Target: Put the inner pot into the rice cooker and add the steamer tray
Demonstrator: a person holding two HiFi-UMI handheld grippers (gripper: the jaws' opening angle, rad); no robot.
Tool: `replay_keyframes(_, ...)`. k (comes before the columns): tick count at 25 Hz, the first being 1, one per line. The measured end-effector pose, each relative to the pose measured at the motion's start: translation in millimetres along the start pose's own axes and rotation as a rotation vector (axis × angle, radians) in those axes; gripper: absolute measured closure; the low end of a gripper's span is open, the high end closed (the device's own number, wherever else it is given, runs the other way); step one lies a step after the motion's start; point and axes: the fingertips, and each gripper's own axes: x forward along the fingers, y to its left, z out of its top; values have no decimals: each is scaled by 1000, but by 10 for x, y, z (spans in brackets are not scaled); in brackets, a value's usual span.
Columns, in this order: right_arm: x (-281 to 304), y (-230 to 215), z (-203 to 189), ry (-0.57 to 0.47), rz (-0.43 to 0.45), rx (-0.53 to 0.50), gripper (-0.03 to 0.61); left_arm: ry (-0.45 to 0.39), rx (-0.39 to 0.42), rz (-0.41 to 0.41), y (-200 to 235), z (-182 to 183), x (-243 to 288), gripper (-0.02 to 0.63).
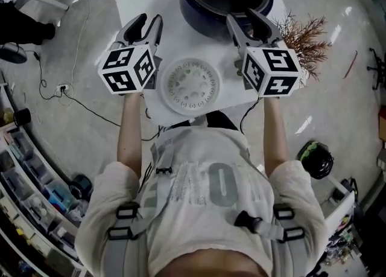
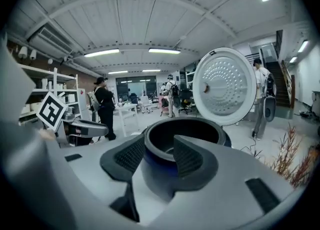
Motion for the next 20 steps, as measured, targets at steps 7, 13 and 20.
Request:
replay_keyframes(7, 23, 645, -948, 206, 142, -8, 382, 229, -13, -23, -72, -1240, -524, 449)
replay_keyframes(13, -54, 797, -1775, 359, 135, -42, 382, 381, -72, -10, -61, -2028, -842, 449)
replay_keyframes(20, -288, 679, -2454, 503, 63, -17, 382, 469, -162, 0, -126, -2522, -1010, 451)
